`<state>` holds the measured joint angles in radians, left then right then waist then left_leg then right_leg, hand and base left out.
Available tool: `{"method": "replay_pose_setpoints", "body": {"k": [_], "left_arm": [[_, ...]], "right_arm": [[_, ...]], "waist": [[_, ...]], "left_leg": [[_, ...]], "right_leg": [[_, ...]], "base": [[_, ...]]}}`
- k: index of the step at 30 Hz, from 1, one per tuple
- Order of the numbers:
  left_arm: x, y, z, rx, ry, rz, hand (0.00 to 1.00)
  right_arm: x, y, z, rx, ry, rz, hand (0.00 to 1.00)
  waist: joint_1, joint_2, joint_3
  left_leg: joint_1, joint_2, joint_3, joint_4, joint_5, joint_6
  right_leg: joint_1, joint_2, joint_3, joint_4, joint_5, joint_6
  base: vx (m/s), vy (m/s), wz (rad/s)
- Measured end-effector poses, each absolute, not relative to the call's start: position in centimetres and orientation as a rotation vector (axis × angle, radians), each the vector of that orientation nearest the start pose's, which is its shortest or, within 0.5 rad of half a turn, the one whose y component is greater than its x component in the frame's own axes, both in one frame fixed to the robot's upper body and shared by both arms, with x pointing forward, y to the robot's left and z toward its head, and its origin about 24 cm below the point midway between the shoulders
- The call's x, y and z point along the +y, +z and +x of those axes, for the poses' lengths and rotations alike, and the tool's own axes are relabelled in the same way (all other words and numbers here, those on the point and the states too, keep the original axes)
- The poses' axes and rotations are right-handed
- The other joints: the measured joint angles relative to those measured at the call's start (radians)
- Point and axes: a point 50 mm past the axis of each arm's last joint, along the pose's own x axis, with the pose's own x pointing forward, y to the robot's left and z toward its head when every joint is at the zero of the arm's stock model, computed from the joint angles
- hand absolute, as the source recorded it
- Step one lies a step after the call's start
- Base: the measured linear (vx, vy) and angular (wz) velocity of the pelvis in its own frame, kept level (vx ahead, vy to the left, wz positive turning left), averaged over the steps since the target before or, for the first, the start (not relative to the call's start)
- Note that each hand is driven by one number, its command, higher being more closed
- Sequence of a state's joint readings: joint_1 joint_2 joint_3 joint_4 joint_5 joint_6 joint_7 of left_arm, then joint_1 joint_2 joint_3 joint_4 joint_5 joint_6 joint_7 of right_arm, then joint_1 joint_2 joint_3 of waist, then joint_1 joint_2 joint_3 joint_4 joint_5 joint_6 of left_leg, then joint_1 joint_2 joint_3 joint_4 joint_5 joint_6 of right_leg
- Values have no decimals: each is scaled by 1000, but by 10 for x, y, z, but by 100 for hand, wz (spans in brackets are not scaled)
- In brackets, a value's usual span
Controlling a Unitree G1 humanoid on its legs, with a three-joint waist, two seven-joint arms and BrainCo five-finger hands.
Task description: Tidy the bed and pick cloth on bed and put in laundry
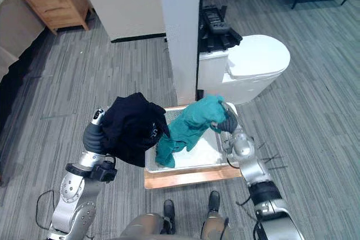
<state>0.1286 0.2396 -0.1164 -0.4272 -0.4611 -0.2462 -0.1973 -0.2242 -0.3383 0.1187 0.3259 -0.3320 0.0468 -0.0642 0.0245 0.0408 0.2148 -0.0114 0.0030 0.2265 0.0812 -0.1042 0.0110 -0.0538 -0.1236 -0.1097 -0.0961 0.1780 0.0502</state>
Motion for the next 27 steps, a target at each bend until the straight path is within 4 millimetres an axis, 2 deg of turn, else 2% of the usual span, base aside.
{"method": "replay_pose_setpoints", "body": {"k": [4, 6, 8, 9, 13, 15, 17, 18, 21, 23, 25, 27], "left_arm": [[147, 148, 218, -579, -373, -222, 100], [145, 157, 227, -609, -355, -224, 100], [144, 157, 243, -591, -311, -195, 100], [145, 153, 257, -550, -273, -176, 100], [149, 140, 296, -424, -164, -74, 100], [153, 146, 321, -403, -117, 6, 100], [155, 155, 335, -407, -86, 41, 100], [157, 161, 341, -413, -66, 49, 100], [151, 165, 344, -419, -74, 51, 100], [146, 158, 346, -387, -87, 63, 100], [141, 142, 350, -308, -83, 74, 100], [137, 131, 351, -256, -92, 86, 100]], "right_arm": [[-202, 12, 271, 195, 37, -722, 0], [-199, -1, 259, 242, 52, -712, 0], [-195, -9, 252, 266, 79, -710, 0], [-190, -12, 249, 274, 102, -711, 0], [-178, -16, 247, 280, 145, -698, 0], [-178, -16, 249, 287, 132, -667, 0], [-175, -14, 252, 281, 124, -635, 0], [-173, -12, 254, 273, 121, -613, 0], [-175, -6, 260, 250, 88, -603, 0], [-174, -5, 260, 245, 82, -596, 0], [-170, 0, 263, 215, 74, -586, 0], [-170, 3, 266, 201, 62, -586, 0]], "waist": [[-15, -9, -30], [-36, -26, -70], [-44, -39, -92], [-59, -48, -102], [-83, -73, -102], [-98, -96, -87], [-110, -118, -61], [-122, -130, -37], [-130, -132, 22], [-129, -132, 50], [-127, -123, 82], [-130, -121, 106]], "left_leg": [[40, 8, 41, -15, -1, 0], [62, 13, 64, -33, -1, -2], [83, 17, 81, -45, 2, -8], [91, 18, 91, -48, 4, -9], [83, 20, 136, -50, 4, -10], [39, 20, 158, -44, 7, -14], [14, 19, 175, -31, 9, -17], [2, 19, 184, -21, 8, -16], [-30, 31, 195, 35, -18, -13], [-59, 46, 197, 88, -50, -12], [-105, 72, 201, 151, -81, -3], [-118, 77, 200, 172, -92, 4]], "right_leg": [[20, 9, 34, -1, -3, 4], [24, 17, 52, -1, -12, 15], [31, 24, 67, -1, -15, 9], [31, 27, 85, -1, -15, 9], [-2, 32, 120, 3, -14, 10], [-58, 33, 144, 10, -13, 11], [-95, 31, 157, 15, 1, 25], [-109, 29, 165, 19, 23, 30], [-127, 31, 175, 24, 42, 28], [-135, 37, 181, 25, 49, 30], [-164, 53, 198, 26, 98, 39], [-168, 54, 197, 26, 112, 36]], "base": [[-60, -16, -30], [-59, -37, -34], [-31, -32, -26], [-41, -22, -22], [-77, -20, -41], [-85, -15, -33], [-36, -14, -26], [-14, -5, -24], [-3, 14, -16], [-5, 23, -10], [-25, 56, -17], [-31, 65, -5]]}}
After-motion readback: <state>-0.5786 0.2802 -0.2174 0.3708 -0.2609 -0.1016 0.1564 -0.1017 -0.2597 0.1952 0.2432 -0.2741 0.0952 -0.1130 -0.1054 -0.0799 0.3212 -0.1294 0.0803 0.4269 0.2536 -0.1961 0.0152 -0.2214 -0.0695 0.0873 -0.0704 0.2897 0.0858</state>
